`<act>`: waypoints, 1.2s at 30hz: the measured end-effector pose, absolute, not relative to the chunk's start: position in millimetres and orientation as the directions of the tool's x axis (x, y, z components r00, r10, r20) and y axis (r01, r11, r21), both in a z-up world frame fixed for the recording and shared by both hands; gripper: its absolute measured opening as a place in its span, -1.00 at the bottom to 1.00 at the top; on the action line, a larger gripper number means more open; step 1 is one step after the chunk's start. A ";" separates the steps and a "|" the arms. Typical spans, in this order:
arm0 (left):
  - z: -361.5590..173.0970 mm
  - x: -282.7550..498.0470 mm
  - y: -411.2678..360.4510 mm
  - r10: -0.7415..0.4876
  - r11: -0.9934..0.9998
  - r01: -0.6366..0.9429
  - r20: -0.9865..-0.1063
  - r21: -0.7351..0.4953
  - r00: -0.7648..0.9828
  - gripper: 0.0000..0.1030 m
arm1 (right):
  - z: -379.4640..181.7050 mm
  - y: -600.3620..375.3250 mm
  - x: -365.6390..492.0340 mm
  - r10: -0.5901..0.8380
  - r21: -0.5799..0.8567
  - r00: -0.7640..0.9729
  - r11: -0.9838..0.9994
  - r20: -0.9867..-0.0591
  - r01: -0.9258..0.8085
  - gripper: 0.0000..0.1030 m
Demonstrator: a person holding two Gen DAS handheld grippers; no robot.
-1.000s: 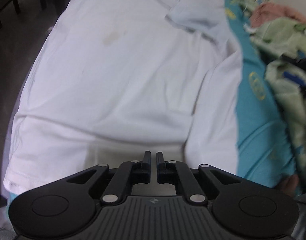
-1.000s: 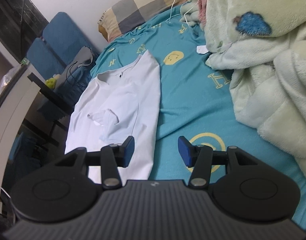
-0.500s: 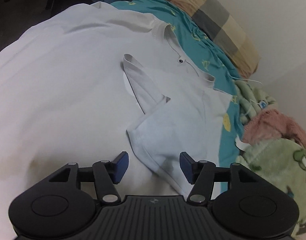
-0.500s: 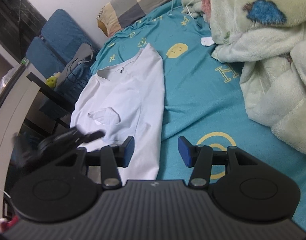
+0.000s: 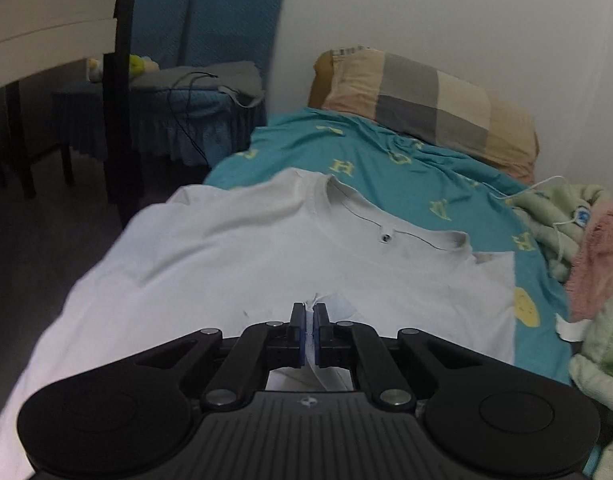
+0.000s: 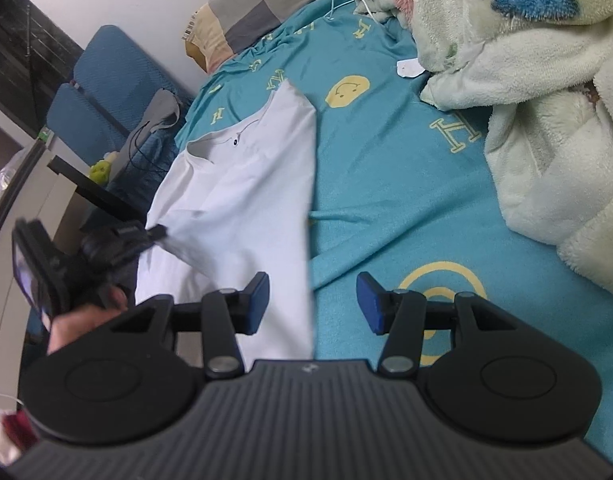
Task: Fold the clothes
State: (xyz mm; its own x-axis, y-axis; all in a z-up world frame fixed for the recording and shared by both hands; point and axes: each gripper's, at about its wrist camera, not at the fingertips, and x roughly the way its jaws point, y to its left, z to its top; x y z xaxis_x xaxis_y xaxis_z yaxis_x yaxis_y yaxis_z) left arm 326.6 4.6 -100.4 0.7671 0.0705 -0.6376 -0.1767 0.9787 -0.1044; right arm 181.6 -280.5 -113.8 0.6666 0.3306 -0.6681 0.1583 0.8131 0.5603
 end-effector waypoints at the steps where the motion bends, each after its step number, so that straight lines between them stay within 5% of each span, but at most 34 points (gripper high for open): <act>1: -102.1 333.9 8.3 0.097 0.978 -0.192 -0.645 -0.079 0.758 -0.92 | -113.8 -280.2 181.9 0.329 0.558 0.666 0.815 -0.669 0.158 0.01; 8: -135.2 348.2 19.0 0.030 0.983 -0.149 -0.695 -0.112 0.719 -0.88 | -116.9 -275.4 184.1 0.317 0.528 0.657 0.837 -0.684 0.146 0.01; 14: -120.3 279.8 40.3 -0.148 0.964 -0.075 -0.744 -0.257 0.651 -0.52 | -118.8 -263.4 186.8 0.376 0.548 0.641 0.832 -0.669 0.084 0.01; 18: -103.8 199.6 48.9 -0.206 0.959 -0.057 -0.820 -0.278 0.534 -0.16 | -119.5 -248.7 187.8 0.461 0.595 0.626 0.804 -0.629 0.006 -0.01; 21: -99.3 139.9 51.5 -0.230 0.956 -0.054 -0.852 -0.288 0.469 -0.07 | -119.2 -234.8 188.5 0.490 0.598 0.621 0.800 -0.611 -0.043 -0.08; 26: -116.5 76.2 45.4 -0.315 0.942 -0.007 -0.894 -0.335 0.320 -0.08 | -116.2 -213.9 182.7 0.514 0.579 0.615 0.808 -0.598 -0.113 -0.28; 32: -129.1 49.4 34.9 -0.361 0.933 0.083 -0.907 -0.351 0.216 -0.15 | -122.2 -218.0 178.3 0.455 0.552 0.637 0.832 -0.622 -0.055 -0.29; 34: -127.9 46.7 32.9 -0.367 0.930 0.107 -0.910 -0.352 0.194 -0.34 | -126.2 -221.5 179.2 0.456 0.567 0.637 0.823 -0.621 -0.036 -0.29; 35: -127.3 45.4 31.9 -0.369 0.928 0.120 -0.911 -0.352 0.182 -0.71 | -127.6 -221.3 179.8 0.460 0.573 0.637 0.819 -0.618 -0.035 -0.29; 36: -126.7 44.0 31.0 -0.372 0.926 0.132 -0.912 -0.353 0.171 -0.88 | -128.4 -219.4 180.7 0.464 0.573 0.636 0.819 -0.617 -0.041 -0.29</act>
State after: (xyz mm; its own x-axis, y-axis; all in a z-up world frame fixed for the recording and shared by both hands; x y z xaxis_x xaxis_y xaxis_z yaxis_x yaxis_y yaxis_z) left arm 44.0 31.0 -126.7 0.1711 -0.3718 -0.9124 0.1317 0.9264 -0.3528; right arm 180.7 -219.4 -128.4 0.6361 0.4637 -0.6167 -0.0412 0.8185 0.5730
